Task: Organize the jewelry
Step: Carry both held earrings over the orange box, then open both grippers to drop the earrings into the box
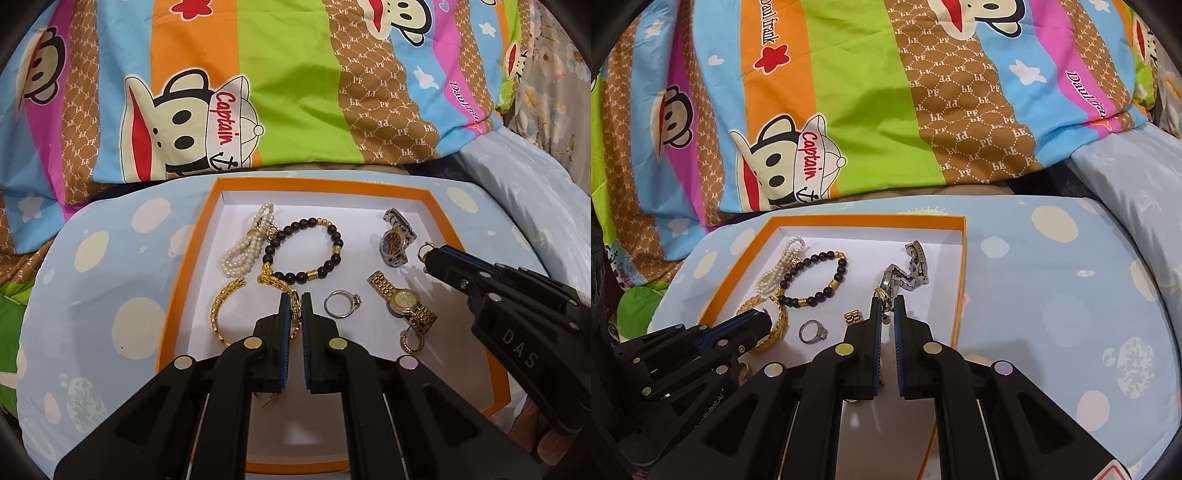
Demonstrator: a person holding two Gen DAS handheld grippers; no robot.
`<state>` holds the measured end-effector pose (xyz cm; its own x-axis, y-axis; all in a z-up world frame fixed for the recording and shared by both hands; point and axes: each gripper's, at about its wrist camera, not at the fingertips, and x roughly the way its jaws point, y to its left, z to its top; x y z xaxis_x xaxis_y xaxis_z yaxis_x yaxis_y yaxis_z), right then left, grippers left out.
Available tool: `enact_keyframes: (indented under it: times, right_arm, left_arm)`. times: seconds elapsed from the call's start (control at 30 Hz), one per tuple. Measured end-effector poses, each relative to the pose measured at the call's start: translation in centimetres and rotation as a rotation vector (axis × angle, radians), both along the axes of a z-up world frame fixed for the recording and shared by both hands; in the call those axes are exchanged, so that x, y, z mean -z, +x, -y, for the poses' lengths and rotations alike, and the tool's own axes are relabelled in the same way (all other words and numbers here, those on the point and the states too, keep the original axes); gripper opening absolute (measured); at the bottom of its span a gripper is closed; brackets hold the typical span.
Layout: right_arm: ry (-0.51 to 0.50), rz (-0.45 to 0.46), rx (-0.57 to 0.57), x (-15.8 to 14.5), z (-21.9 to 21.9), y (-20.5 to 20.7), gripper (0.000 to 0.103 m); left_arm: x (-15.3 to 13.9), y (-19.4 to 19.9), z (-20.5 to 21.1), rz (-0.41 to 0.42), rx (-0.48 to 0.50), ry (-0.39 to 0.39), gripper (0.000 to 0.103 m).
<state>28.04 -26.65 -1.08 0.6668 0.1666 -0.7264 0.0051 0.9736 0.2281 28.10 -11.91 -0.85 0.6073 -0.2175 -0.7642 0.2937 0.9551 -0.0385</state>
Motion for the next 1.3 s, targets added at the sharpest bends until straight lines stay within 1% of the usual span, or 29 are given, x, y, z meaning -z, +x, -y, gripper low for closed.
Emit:
enact_keyframes:
  times: [0.17, 0.4, 0.53, 0.57, 0.6, 0.63, 0.67, 0.7, 0.87, 0.93, 1.03, 1.1, 1.23, 1.3]
  right_arm:
    - [-0.022, -0.009, -0.003, 0.5, -0.3, 0.0, 0.006]
    - [-0.009, -0.006, 0.001, 0.7, -0.1, 0.0, 0.007]
    - [0.006, 0.002, 0.016, 0.7, 0.4, -0.1, 0.011]
    - [0.010, 0.005, 0.019, 0.6, 0.5, -0.1, 0.013]
    - [0.016, 0.012, 0.025, 0.5, 0.7, -0.2, 0.014]
    - [0.021, 0.022, 0.033, 0.3, 0.9, -0.3, 0.019]
    - [0.025, 0.031, 0.038, 0.1, 1.0, -0.4, 0.023]
    - [0.028, 0.040, 0.043, 0.0, 1.1, -0.4, 0.024]
    - [0.034, 0.066, 0.052, -0.7, 1.3, -0.8, 0.027]
    - [0.014, 0.065, 0.045, -0.9, 1.0, -1.1, 0.027]
    - [0.004, 0.041, 0.009, -0.9, 0.3, -1.8, 0.027]
    - [0.009, 0.027, -0.023, -1.0, -0.3, -2.7, 0.027]
    - [-0.048, 0.018, -0.068, -1.0, -1.6, -5.1, 0.027]
    - [-0.064, 0.002, -0.074, -0.6, -1.7, -6.0, 0.027]
  left_arm:
    - [0.0, 0.0, -0.1, -0.003, -0.001, -0.012, 0.005]
    - [-0.2, -0.4, 0.2, 0.003, 0.020, -0.024, 0.005]
    - [-0.5, -0.7, 0.3, 0.020, 0.026, -0.032, 0.006]
    - [-0.6, -0.7, 0.2, 0.024, 0.023, -0.035, 0.007]
    - [-0.7, -0.7, 0.2, 0.027, 0.021, -0.037, 0.010]
    - [-0.8, -0.7, 0.0, 0.032, 0.014, -0.044, 0.015]
    - [-0.9, -0.7, -0.2, 0.036, 0.006, -0.049, 0.018]
    - [-1.2, -0.7, -0.5, 0.044, -0.006, -0.063, 0.022]
    - [-3.1, -0.8, -2.3, 0.097, -0.069, -0.101, 0.022]
    - [-3.4, -0.8, -3.0, 0.102, -0.090, -0.092, 0.024]
    - [-3.0, -1.1, -3.9, 0.086, -0.103, -0.080, 0.024]
    - [-2.2, -1.8, -4.1, 0.070, -0.095, -0.049, 0.024]
    - [-0.9, -3.4, -3.8, 0.050, -0.073, 0.018, 0.024]
    - [-0.3, -4.0, -3.8, 0.033, -0.073, 0.036, 0.024]
